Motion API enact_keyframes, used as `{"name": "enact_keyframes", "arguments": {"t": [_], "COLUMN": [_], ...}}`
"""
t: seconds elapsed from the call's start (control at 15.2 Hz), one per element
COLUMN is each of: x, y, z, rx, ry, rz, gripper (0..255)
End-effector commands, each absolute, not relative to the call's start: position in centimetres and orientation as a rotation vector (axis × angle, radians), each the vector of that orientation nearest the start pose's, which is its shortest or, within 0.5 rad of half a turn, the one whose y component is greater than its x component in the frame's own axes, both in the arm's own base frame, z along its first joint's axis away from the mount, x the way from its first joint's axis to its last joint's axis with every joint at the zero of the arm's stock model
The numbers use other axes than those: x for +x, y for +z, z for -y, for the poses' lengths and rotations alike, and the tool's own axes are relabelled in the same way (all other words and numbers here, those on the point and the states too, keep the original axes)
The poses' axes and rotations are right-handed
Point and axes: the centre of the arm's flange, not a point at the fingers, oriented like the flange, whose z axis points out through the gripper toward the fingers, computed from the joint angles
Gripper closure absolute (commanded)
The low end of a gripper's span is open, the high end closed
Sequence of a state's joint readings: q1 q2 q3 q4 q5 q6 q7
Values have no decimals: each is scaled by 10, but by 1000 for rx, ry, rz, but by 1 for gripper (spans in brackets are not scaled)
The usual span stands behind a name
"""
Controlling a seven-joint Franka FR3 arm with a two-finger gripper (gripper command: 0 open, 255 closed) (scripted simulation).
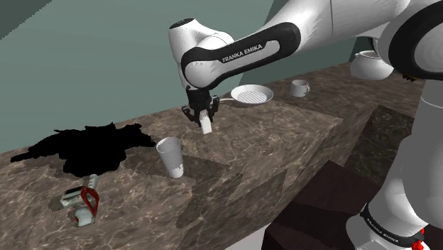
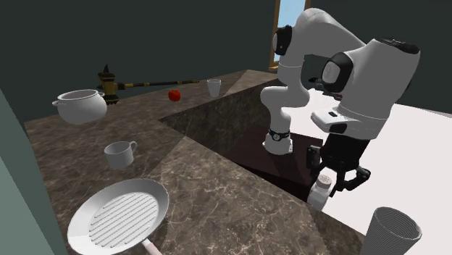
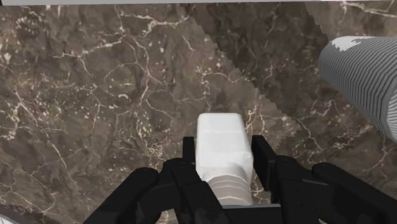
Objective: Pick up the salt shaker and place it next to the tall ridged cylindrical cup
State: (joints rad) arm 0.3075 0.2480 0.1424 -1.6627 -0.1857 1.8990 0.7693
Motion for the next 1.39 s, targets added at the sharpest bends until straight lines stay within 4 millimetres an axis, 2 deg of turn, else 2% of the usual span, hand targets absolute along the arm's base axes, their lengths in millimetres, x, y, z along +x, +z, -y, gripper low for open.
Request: {"name": "enact_keyframes", "arguments": {"t": [0.0,1.25,1.32], "x": [579,579,579], "y": [453,350,350], "z": [-256,-256,-256], "rx": [-3231,-3231,-3231], "ry": [-121,-121,-121], "rz": [-427,-427,-427], "gripper": [255,255,255]}}
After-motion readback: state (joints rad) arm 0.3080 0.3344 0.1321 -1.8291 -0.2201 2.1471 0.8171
